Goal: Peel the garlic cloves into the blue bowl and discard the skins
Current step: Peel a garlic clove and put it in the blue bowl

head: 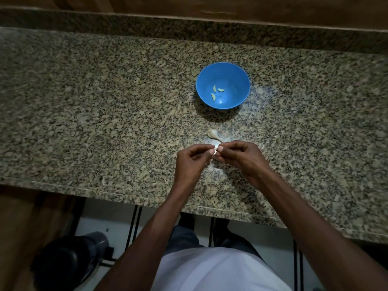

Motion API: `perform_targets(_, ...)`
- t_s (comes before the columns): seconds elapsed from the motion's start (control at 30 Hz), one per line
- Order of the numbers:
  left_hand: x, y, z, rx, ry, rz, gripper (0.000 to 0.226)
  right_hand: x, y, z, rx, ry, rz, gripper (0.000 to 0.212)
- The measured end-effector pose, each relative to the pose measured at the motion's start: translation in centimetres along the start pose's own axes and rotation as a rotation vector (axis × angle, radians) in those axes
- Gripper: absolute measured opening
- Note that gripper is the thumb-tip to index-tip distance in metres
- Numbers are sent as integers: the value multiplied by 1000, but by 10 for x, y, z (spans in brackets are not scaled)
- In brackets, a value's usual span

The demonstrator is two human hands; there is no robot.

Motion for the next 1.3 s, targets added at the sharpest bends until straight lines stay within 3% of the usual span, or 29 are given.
perform_targets(0.17,-8,3,-1,-159,-13,27,32,-1,-1,6,424,160,107,25)
perform_targets(0.23,-9,2,-2,-210,-20,32,35,-6,1,9,627,241,68,18)
perform_targets(0.37,-15,10,4,-341,-29,-109,32,-8,-7,11,1180,612,-51,13)
perform_targets(0.47,-19,16,11,-384,-36,-132,33,-7,-16,-2,1468,669,-14,8)
perform_targets(0.57,-21,19,14,-433,-54,-123,31,-3,-23,-12,1611,689,18,1)
perform_targets(0.83,-25,16,14,-481,-55,-89,29,-4,-32,-12,1776,700,168,12)
perform_targets(0.9,-25,17,14,-477,-51,-90,28,-7,-31,-9,1738,698,180,10)
perform_targets(0.97,-25,18,14,-451,-49,-93,26,-11,-24,-1,1539,629,79,8)
perform_targets(1.03,-23,20,12,-401,-59,-79,20,-17,-8,6,1038,445,-85,5)
perform_targets(1.1,-19,18,7,-314,-59,-17,19,-16,2,2,502,235,-141,6)
perform_targets(1.13,-16,16,3,-271,-59,25,20,-14,3,0,361,180,-132,10)
perform_targets(1.3,-13,3,-11,-130,-73,112,17,-6,-3,-2,295,171,-60,15)
Point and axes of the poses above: each hand's wrist, its own x-axis away from the middle knuckle, its own y-axis out of the back of the hand, z = x × y, the point moved 4 cm from there along -x, towards the middle knuckle, and after that the axes turned 4 degrees about -x, right-handed, at the moved point
